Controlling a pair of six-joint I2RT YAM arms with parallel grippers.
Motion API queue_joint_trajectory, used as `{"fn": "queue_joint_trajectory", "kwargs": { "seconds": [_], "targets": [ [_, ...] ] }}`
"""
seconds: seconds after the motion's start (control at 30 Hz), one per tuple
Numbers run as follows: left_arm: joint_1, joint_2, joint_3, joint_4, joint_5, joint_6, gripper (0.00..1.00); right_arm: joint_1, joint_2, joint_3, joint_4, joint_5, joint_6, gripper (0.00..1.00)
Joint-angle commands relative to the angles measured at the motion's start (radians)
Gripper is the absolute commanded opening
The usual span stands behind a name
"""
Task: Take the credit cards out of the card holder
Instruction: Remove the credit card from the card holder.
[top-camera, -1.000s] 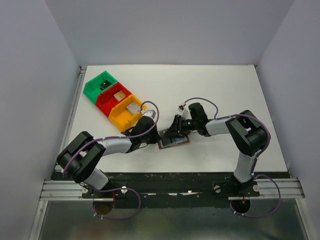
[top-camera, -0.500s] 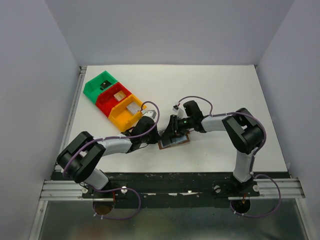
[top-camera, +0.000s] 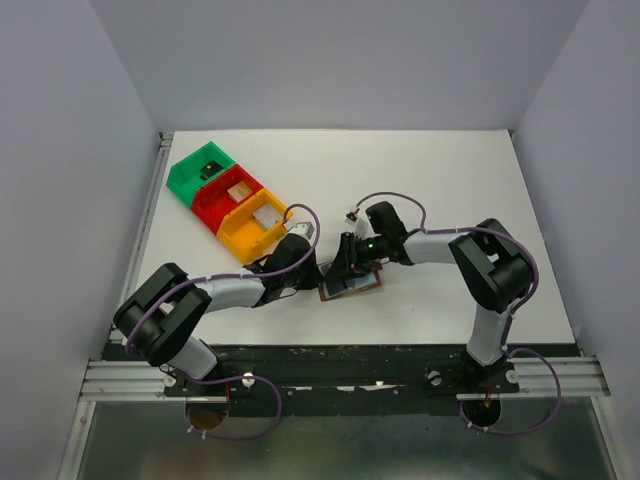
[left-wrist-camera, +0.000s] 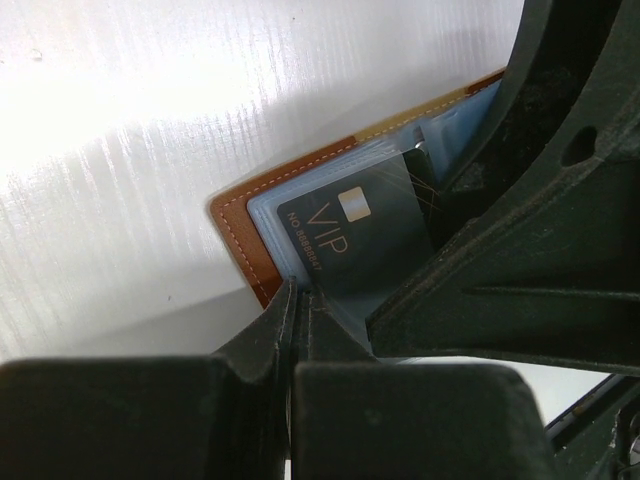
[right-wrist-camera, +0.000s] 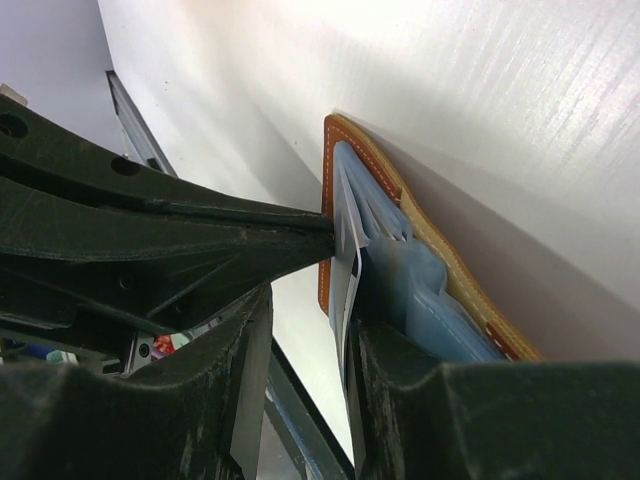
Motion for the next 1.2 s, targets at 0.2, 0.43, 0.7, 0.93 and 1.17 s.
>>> {"fn": "queue_joint_trajectory", "kwargs": {
  "seconds": [0.2, 0.43, 0.7, 0.93, 1.17],
  "targets": [
    [-0.007, 0.005, -0.016, -0.084, -0.038, -0.015, 0.00, 0.004, -0.085, -0.033, -0.104, 0.039, -0.049, 0.41],
    [-0.007, 0.005, -0.016, -0.095, -0.045, -0.021, 0.00, -0.013, -0.124, -0.054, -0.110, 0.048, -0.053, 0.38],
    [-0.007, 0.008, -0.014, -0.109, -0.053, -0.029, 0.00, -0.035, -0.171, -0.080, -0.110, 0.052, -0.056, 0.36],
    [-0.007, 0.008, -0.016, -0.112, -0.055, -0.030, 0.00, -0.058, -0.205, -0.105, -0.110, 0.052, -0.059, 0.33],
    [-0.007, -0.004, -0.019, -0.112, -0.061, -0.027, 0.00, -0.064, -0.220, -0.117, -0.121, 0.080, -0.059, 0.22]
  ]
}}
